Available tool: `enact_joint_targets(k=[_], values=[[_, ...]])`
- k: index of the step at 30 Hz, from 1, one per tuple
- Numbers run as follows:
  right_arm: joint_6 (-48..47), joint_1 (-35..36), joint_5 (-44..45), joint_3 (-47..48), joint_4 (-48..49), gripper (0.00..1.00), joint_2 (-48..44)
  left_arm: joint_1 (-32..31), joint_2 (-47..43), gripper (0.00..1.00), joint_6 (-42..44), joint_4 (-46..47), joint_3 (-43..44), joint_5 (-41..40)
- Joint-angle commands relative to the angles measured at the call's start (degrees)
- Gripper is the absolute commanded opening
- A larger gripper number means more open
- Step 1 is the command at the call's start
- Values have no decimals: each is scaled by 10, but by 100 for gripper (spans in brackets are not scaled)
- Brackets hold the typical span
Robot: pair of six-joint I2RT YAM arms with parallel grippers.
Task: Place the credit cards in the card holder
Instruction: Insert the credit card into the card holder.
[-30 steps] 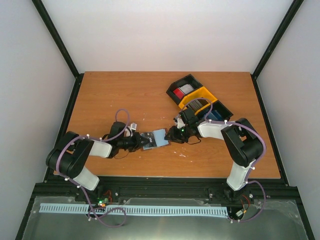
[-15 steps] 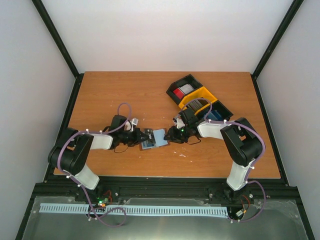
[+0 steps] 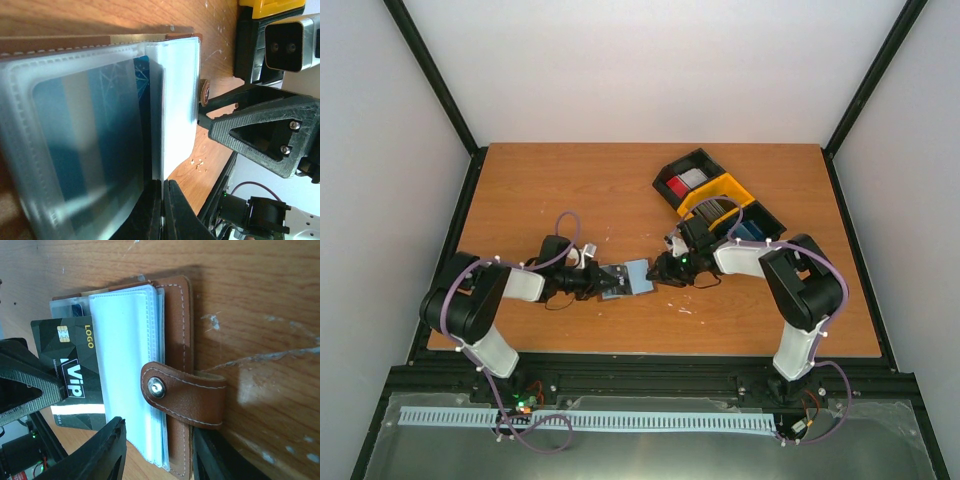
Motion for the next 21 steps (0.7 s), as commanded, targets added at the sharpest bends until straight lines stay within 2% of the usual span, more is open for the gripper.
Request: enact_joint_targets(k=[1, 10, 21], values=[[-7, 11, 17, -11, -39, 38, 37, -4, 14, 1, -13, 38, 0, 20], [-18, 13, 4, -9, -44, 35, 46, -4, 26, 1, 1, 52, 11, -7], [-21, 13, 9, -6, -45, 35, 53, -4, -16, 1, 29, -4, 7, -66]])
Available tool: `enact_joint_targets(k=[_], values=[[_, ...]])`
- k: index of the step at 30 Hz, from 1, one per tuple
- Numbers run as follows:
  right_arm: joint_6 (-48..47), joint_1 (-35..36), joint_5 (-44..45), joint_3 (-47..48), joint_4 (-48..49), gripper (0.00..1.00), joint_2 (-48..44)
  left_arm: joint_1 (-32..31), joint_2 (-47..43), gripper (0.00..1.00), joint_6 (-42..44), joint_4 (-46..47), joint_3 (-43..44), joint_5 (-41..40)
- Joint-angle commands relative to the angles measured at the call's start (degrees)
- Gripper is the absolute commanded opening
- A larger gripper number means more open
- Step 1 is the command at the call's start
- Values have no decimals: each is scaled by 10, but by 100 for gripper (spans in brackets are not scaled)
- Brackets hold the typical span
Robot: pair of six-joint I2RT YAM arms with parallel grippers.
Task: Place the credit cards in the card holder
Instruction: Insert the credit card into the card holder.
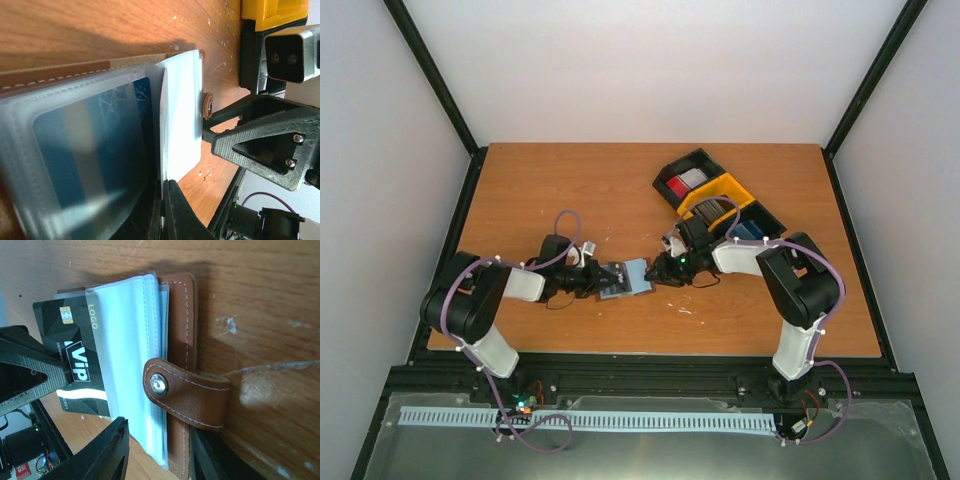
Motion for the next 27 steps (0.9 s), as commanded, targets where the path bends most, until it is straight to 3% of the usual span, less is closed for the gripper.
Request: enact_joint_targets(k=[1, 8, 14, 19, 25, 27], values=[[-7, 13, 31, -12, -51, 35, 40, -2, -29, 1, 27, -29, 7, -44], [-3, 14, 30, -11, -49, 35, 42, -11, 11, 1, 8, 20, 4, 19], [0, 15, 29, -11, -47, 35, 41, -25, 9, 1, -48, 79, -39, 30], [-1, 16, 23, -11, -46, 35, 45, -27, 26, 1, -40, 79, -19, 25], [-2, 19, 17, -16, -46, 35, 42, -31, 10, 6, -62, 72, -15, -10], [-2, 20, 16, -16, -46, 35, 41, -33, -6, 14, -67, 46, -17, -24]])
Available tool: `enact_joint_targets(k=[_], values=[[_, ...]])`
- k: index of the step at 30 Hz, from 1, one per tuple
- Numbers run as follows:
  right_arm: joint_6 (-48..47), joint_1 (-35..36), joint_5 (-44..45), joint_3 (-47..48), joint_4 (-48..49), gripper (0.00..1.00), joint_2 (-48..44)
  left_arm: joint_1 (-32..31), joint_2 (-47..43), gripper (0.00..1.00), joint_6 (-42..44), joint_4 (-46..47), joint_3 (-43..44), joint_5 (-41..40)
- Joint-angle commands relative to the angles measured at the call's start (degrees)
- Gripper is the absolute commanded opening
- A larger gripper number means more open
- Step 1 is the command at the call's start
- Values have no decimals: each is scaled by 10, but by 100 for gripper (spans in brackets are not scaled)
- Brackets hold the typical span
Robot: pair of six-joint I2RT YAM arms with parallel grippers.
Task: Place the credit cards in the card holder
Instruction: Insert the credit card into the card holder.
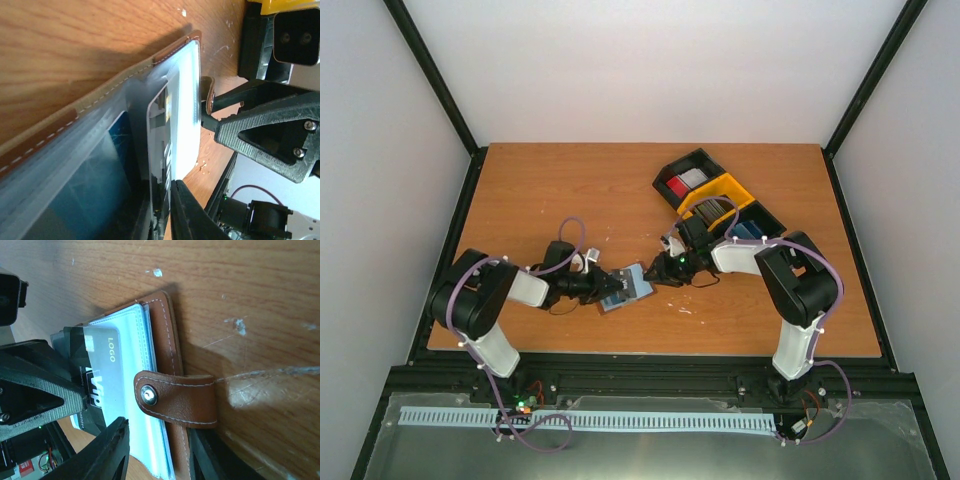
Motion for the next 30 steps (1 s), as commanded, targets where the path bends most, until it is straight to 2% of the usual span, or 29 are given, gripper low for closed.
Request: enact_joint_targets(k=[1, 4, 7, 12, 14, 20, 26, 28, 30], values=[[-1, 20, 28, -20, -47, 35, 33, -7, -31, 21, -16, -43, 11, -41], [1, 20, 30, -21, -46, 35, 33, -14, -53, 41, 0, -146, 38, -62], [2, 20, 32, -21, -44, 35, 34, -15, -64, 49, 18, -253, 74, -75], [4, 22, 31, -27, -36, 35, 36, -17, -65, 52, 16, -396, 126, -99], [5, 23, 29, -29, -33, 35, 38, -21, -65, 55, 16, -435, 139, -107], [7, 26, 28, -28, -28, 35, 41, -31, -53, 61, 14, -483, 165, -108], [10, 30, 23, -29, -18, 35, 42, -38, -38, 67, 14, -546, 208, -144], [9, 33, 18, -29, -14, 35, 45, -40, -29, 67, 15, -551, 222, -141], [3, 36, 17, -28, -15, 34, 46, -43, -19, 59, 14, -555, 239, -143]])
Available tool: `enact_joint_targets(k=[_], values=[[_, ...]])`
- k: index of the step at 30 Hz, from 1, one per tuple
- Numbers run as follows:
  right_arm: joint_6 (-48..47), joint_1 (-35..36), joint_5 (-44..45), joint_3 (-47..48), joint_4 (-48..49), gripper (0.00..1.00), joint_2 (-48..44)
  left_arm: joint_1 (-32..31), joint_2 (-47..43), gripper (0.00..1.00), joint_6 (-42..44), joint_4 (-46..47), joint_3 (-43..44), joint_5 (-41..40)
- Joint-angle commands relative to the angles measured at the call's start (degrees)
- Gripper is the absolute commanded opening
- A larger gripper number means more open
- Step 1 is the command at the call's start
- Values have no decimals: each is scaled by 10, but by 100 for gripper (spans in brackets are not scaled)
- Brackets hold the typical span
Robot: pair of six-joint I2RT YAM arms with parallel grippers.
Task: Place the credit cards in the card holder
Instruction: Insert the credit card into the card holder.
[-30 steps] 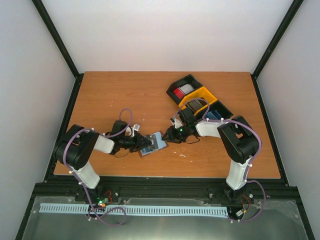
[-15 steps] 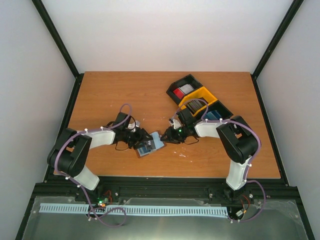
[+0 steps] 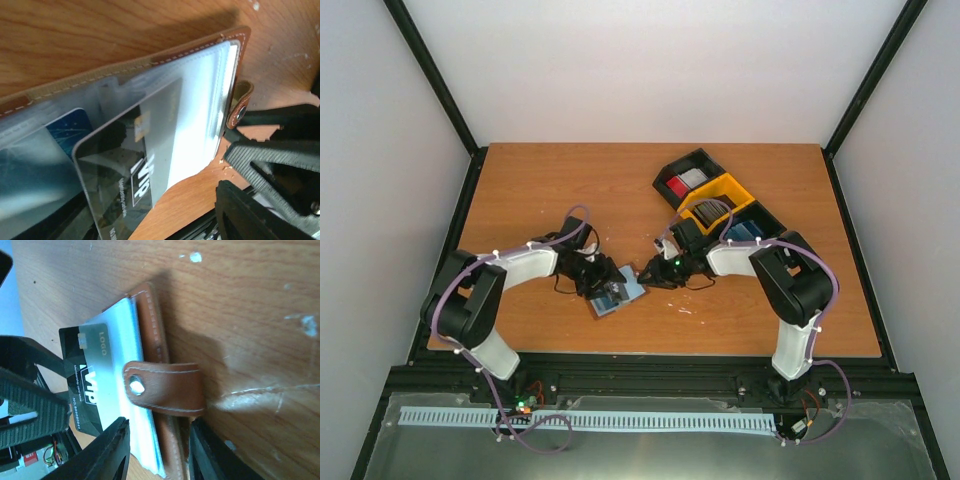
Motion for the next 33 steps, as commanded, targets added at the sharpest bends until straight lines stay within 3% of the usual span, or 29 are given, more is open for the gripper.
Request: enact_joint_targets(k=[1, 5, 10, 17, 27, 33], values=[[-8, 21, 32, -22, -51, 32, 35, -9, 32, 55, 4, -60, 37, -31], [-17, 29, 39, -18, -55, 29, 36, -19, 70, 50, 16, -79, 71, -35], [-12, 32, 44, -16, -50, 28, 35, -25, 94, 56, 34, -92, 96, -22], [3, 32, 49, -22, -36, 28, 30, -25, 62, 70, 61, -184, 114, -50], [16, 32, 44, -31, -4, 29, 33, -25, 58, 70, 65, -239, 128, -93], [11, 41, 42, -42, 1, 29, 23, -25, 39, 82, 63, -245, 132, -75]])
